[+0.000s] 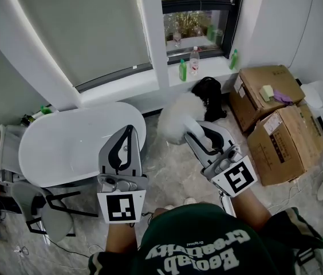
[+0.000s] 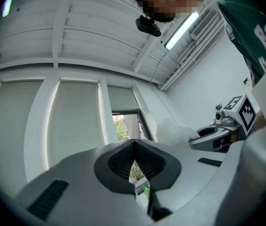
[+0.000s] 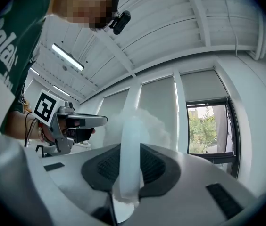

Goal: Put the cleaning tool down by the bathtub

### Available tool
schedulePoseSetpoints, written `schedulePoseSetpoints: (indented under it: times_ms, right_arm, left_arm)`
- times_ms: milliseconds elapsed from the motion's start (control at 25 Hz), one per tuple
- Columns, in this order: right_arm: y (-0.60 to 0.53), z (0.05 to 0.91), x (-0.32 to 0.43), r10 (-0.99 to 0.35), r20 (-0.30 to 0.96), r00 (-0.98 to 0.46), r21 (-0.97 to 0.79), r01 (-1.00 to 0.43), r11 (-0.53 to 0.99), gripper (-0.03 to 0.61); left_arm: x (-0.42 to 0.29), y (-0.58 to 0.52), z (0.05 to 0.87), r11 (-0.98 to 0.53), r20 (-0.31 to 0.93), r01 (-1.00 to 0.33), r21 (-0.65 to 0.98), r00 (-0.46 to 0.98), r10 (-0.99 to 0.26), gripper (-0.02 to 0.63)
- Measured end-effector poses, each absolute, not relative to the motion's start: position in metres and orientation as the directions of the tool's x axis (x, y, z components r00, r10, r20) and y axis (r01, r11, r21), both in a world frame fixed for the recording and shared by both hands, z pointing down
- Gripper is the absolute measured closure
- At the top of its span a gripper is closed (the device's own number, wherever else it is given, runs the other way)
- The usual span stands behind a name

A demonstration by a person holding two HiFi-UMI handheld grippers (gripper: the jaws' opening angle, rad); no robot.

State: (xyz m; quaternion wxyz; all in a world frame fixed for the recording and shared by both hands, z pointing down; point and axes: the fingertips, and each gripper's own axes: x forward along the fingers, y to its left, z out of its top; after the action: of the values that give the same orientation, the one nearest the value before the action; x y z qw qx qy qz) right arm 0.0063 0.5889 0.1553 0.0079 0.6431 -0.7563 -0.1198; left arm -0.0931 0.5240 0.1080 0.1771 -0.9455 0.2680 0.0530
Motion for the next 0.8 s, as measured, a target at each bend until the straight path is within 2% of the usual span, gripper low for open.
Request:
schedulePoseSetpoints:
  times_ms: [800]
  right_arm:
    - [0.633,0.17,0.063,-0.972,-0.155,-0.175,0.149,-0.977,0.152,0.486]
  left_arm:
    - [-0.043,0.558,0.116,-0.778,-0.191,-0.54,-0.321,0.841,-0.505,0.611]
